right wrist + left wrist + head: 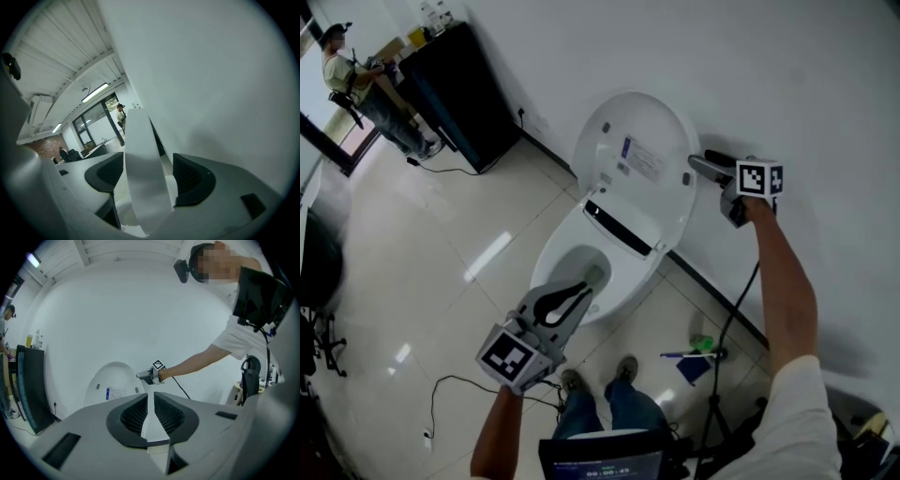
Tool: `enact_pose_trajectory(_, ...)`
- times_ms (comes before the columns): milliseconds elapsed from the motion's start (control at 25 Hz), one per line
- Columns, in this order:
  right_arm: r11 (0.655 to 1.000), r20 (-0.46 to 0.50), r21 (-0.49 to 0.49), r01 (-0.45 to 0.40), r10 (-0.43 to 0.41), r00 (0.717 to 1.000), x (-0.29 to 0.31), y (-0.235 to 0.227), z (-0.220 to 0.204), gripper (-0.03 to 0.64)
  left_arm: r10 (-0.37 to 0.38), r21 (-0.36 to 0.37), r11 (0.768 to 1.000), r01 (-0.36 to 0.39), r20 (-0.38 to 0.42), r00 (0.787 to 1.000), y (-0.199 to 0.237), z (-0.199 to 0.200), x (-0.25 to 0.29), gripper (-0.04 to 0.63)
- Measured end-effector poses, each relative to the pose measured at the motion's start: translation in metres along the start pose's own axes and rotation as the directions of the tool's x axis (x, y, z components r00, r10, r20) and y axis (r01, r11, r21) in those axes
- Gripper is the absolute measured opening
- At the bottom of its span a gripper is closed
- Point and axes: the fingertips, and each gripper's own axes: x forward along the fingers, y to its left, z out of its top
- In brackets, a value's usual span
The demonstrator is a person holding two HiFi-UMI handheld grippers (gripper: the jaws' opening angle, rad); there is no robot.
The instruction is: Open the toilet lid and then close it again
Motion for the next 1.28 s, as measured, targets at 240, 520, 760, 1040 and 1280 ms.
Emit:
enact_pose_trajectory(240,0.998,-0.026,-0.05,-0.043,0.042,0.999,0.006,0.02,0.004,0.256,0.052,-0.032,0.998,-0.052,0.001,0.999,0.017,-0.01,-0.028,0.035)
enact_pose_trajectory(520,0.915,-0.105,-0.402,-0.013,-0.032,0.994,0.011,0.135,-0.064,0.252,0.101,-0.022,0.995,-0.101,0.021,0.995,0.036,-0.024,-0.074,0.035)
enact_pose_trajectory(760,0.662,-0.121,-0.749,0.033,-0.185,0.975,0.034,0.279,-0.219,0.239,0.171,-0.031,0.985,-0.17,0.013,0.985,0.055,-0.052,-0.137,0.035)
enact_pose_trajectory(1040,0.371,-0.078,-0.927,0.052,-0.328,0.941,0.092,0.322,-0.393,0.247,0.237,-0.086,0.967,-0.239,-0.03,0.971,0.078,-0.129,-0.203,0.035)
enact_pose_trajectory(1280,0.237,-0.145,-0.97,-0.058,-0.371,0.917,0.127,0.306,-0.535,0.255,0.25,-0.101,0.961,-0.259,-0.09,0.964,0.07,-0.189,-0.224,0.035)
